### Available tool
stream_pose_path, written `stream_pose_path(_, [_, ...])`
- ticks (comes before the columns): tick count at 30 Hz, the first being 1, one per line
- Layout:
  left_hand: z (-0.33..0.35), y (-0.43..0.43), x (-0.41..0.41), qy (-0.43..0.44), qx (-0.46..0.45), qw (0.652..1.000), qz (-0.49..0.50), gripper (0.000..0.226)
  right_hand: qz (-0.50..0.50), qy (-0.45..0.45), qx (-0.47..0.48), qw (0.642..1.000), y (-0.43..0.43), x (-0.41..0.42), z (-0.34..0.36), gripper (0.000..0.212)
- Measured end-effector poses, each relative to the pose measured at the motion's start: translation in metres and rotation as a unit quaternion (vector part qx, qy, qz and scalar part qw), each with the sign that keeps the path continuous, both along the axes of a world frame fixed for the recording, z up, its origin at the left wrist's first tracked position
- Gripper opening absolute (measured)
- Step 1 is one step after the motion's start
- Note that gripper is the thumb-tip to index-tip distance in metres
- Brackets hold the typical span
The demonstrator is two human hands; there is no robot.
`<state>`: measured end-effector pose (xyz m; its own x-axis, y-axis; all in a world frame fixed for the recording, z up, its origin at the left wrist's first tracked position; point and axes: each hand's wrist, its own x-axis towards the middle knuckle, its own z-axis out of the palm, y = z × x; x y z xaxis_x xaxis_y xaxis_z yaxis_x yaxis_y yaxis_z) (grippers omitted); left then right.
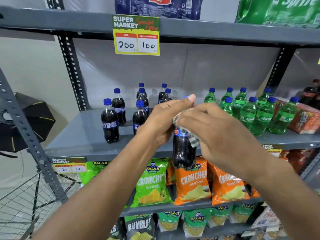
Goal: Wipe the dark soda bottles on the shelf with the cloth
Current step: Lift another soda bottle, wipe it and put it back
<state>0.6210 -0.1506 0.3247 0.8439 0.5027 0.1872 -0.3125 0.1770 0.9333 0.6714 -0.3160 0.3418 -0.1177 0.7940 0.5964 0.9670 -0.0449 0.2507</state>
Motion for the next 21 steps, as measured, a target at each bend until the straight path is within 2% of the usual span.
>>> stream_pose_path(3, [-0.002,0.0,-0.001,0.002,-0.014,0.999,0.03,0.024,-0.026,-0.055,-0.045,0.997,-0.002,-0.015,-0.012,0.055])
stream_pose_path(5, [-0.001,0.002,-0.003,-0.002,-0.037,0.998,0.047,0.023,-0.01,-0.065,-0.058,0.996,-0.009,-0.024,-0.025,0.051])
stream_pose_path(9, [-0.001,0.008,-0.006,-0.015,-0.022,0.998,0.065,0.024,0.024,-0.079,-0.075,0.994,-0.021,-0.035,-0.049,0.05])
stream_pose_path(12, [-0.001,0.01,-0.009,-0.034,-0.029,0.997,0.069,0.026,0.034,-0.063,-0.078,0.994,-0.025,-0.035,-0.059,0.073])
stream_pose_path(14, [0.001,0.01,-0.011,-0.051,-0.036,0.995,0.076,0.025,0.054,-0.027,-0.077,0.995,-0.026,-0.032,-0.062,0.067])
stream_pose_path(16, [0.001,0.011,-0.013,-0.06,-0.033,0.995,0.078,0.024,0.079,0.043,-0.05,0.995,-0.028,-0.022,-0.06,0.063])
stream_pose_path(18, [0.001,0.01,-0.013,-0.062,-0.023,0.995,0.077,0.027,0.086,0.125,0.025,0.988,-0.025,-0.012,-0.046,0.063])
stream_pose_path(21, [-0.002,0.006,-0.012,-0.066,-0.021,0.996,0.06,0.029,0.039,0.153,0.143,0.977,-0.006,0.005,-0.018,0.049])
